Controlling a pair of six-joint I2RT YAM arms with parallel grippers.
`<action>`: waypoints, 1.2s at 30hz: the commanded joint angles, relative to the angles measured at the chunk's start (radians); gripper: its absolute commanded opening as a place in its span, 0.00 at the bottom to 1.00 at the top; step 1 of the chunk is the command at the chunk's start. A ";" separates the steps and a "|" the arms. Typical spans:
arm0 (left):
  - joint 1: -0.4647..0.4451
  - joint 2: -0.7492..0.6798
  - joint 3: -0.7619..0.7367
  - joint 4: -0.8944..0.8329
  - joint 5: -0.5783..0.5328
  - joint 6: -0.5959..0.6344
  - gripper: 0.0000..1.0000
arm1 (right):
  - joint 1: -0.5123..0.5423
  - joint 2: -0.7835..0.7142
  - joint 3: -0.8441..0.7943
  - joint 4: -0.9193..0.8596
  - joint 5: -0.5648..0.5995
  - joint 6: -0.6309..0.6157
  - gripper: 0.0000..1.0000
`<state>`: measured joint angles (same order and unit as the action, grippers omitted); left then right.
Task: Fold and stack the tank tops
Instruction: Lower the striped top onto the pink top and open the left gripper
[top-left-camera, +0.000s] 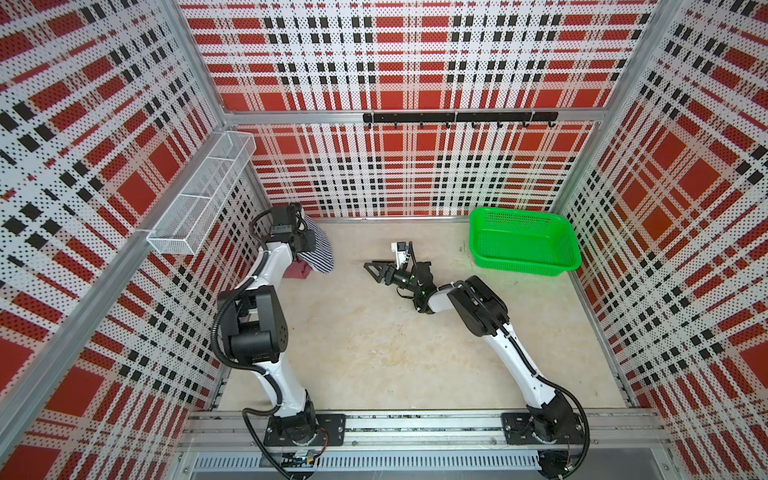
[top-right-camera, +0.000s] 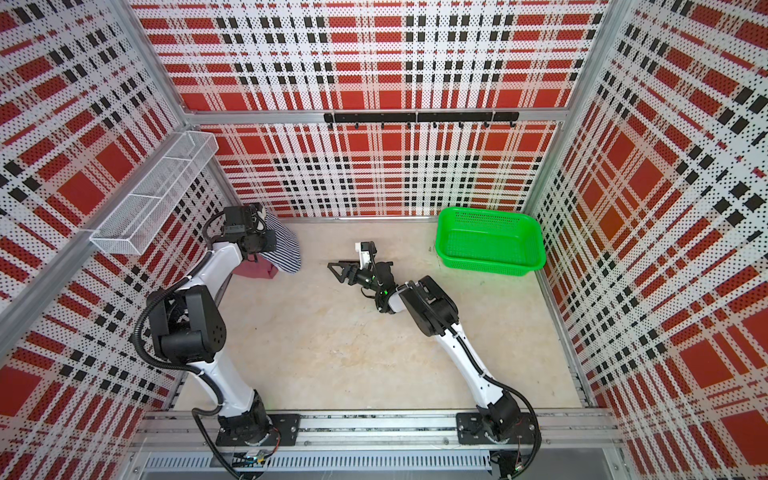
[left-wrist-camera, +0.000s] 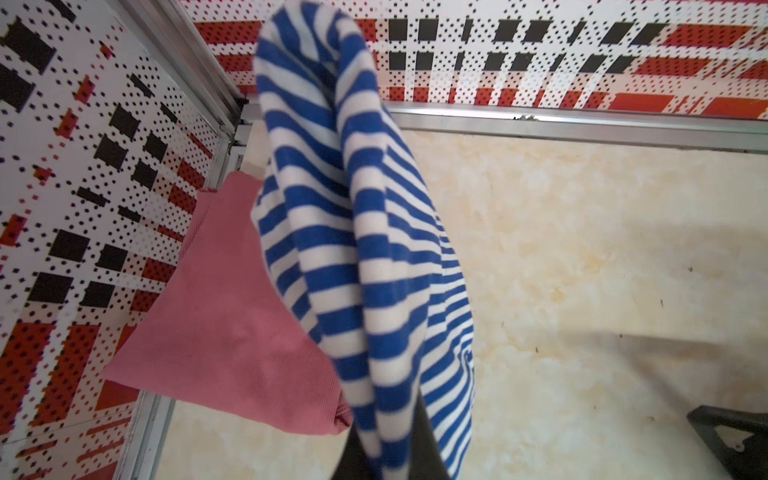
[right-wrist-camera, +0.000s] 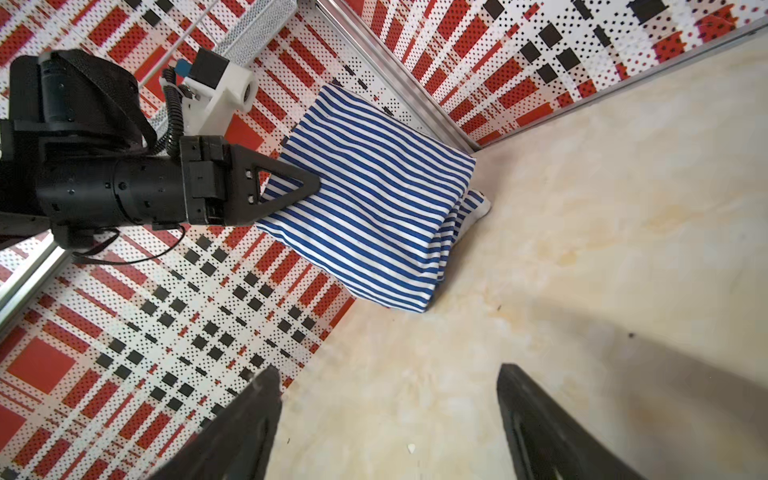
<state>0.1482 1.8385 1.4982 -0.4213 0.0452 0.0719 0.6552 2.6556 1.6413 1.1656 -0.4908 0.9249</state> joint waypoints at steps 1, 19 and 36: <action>0.027 0.005 0.053 -0.031 0.013 0.039 0.00 | -0.006 -0.073 -0.042 0.003 -0.010 -0.070 0.85; 0.184 0.251 0.294 -0.103 0.080 0.106 0.00 | -0.037 -0.390 -0.466 0.037 -0.038 -0.193 0.84; 0.230 0.551 0.515 -0.088 -0.068 0.091 0.68 | -0.041 -0.848 -0.825 -0.260 -0.020 -0.364 0.83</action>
<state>0.3683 2.3806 1.9881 -0.5240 0.0113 0.1650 0.6209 1.8912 0.8280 1.0107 -0.5285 0.6289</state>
